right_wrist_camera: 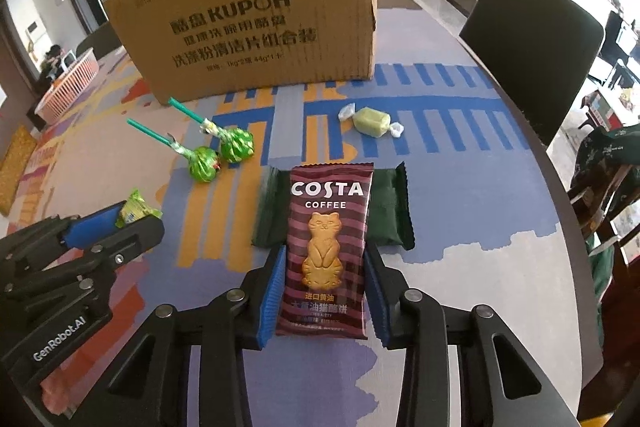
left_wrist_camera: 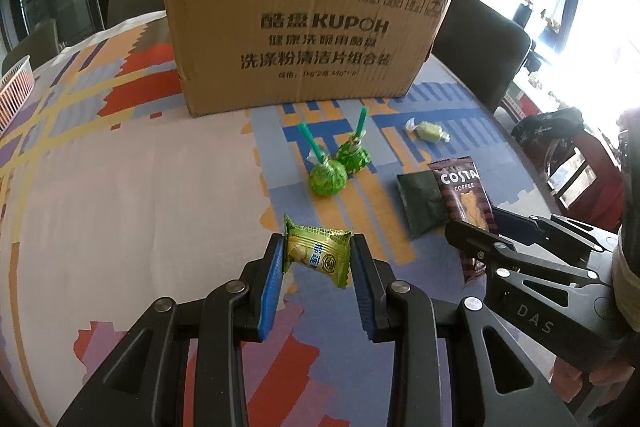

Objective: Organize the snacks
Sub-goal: 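Carry the COSTA pack and candy into the box and open both tools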

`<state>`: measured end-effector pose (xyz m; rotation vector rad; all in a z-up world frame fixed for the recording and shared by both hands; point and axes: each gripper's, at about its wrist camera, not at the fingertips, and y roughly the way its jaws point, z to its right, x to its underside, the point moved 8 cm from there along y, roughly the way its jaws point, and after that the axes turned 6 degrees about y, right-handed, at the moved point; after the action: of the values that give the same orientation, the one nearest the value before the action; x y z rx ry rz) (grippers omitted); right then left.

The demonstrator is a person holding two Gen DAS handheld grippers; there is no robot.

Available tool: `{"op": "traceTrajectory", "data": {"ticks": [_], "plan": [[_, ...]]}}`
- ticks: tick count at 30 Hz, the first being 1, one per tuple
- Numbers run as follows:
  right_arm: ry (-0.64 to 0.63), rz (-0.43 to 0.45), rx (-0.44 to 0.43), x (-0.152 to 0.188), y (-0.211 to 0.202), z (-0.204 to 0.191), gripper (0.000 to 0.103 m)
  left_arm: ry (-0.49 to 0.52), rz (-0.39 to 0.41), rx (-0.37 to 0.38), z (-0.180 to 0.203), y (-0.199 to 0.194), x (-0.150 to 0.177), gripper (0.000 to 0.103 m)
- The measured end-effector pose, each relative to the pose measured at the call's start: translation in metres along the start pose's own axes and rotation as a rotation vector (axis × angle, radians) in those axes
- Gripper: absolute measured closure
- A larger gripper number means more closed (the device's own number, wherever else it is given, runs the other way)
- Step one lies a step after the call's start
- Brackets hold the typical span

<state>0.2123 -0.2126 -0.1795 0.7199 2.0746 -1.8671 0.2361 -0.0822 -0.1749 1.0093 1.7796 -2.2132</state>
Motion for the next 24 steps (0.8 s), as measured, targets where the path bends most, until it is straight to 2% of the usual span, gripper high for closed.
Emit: {"op": "traceTrajectory", "data": {"ticks": [9,24], "plan": [[-0.012,0.101,-0.04,-0.026,-0.036,-0.007,0.065,0.006,0.092,-0.012,0.003,-0.034,-0.029,0.07],[-0.036,0.293,-0.095,-0.1,-0.097,-0.026,0.064,0.039,0.296,-0.059,-0.002,-0.1,-0.115,0.07]]}}
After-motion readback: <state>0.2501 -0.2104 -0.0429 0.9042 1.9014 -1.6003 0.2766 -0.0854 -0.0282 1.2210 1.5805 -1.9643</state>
